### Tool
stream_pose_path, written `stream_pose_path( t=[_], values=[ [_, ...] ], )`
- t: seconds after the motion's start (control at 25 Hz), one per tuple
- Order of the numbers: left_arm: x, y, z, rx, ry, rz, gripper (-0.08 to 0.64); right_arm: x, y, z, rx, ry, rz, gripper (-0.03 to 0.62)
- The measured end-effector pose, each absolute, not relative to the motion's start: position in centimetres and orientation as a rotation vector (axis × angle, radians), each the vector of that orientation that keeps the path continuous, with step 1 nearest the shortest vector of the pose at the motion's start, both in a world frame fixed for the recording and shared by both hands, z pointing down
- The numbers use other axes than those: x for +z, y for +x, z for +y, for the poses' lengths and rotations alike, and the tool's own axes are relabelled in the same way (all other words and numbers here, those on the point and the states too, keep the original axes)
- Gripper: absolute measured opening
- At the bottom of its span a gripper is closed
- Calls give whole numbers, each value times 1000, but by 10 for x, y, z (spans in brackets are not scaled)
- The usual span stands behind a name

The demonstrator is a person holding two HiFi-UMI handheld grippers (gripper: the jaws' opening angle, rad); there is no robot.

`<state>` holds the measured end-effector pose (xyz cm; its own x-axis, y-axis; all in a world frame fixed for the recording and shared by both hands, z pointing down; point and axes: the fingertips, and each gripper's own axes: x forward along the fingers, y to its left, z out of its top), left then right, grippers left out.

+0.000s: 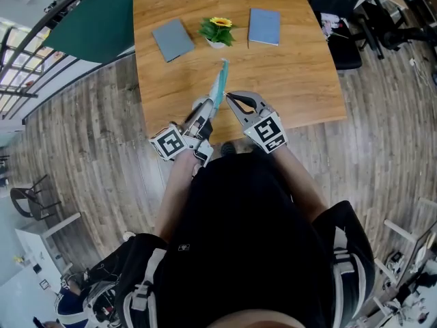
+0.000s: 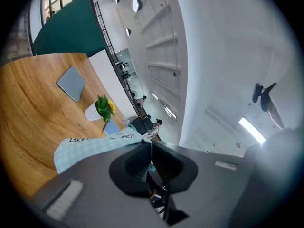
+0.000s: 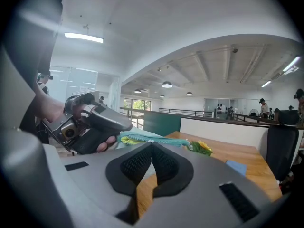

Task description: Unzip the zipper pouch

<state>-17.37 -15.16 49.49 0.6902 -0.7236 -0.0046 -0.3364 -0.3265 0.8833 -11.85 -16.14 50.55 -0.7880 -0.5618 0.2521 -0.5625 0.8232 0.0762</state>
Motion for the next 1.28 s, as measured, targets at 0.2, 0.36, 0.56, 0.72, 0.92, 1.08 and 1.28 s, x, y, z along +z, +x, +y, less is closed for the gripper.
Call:
stream_pose_path(
  t=[0.2, 0.36, 0.56, 0.72, 0.92, 1.08, 1.28],
  values=[
    [497, -176, -147, -487, 1931, -831, 8, 504, -118, -163, -7, 873, -2735, 8],
    [492, -174, -148, -504, 1926, -820, 8, 504, -118, -165, -10, 871, -2733, 8],
    [493, -174, -145, -494, 1925, -814, 8, 505, -117, -167, -2, 888, -2722, 8],
    [494, -173, -145, -505, 1935, -805, 8, 507, -113, -170, -9, 894, -2713, 8],
    [494, -172, -143, -489, 1924, -802, 8, 511, -112, -172, 9, 894, -2722, 8],
    [493, -170, -142, -497, 1927, -797, 8, 512, -109, -173, 15, 903, -2721, 9],
    [494, -169, -142, -496, 1942, -799, 8, 512, -107, -175, 15, 921, -2718, 8]
  ],
)
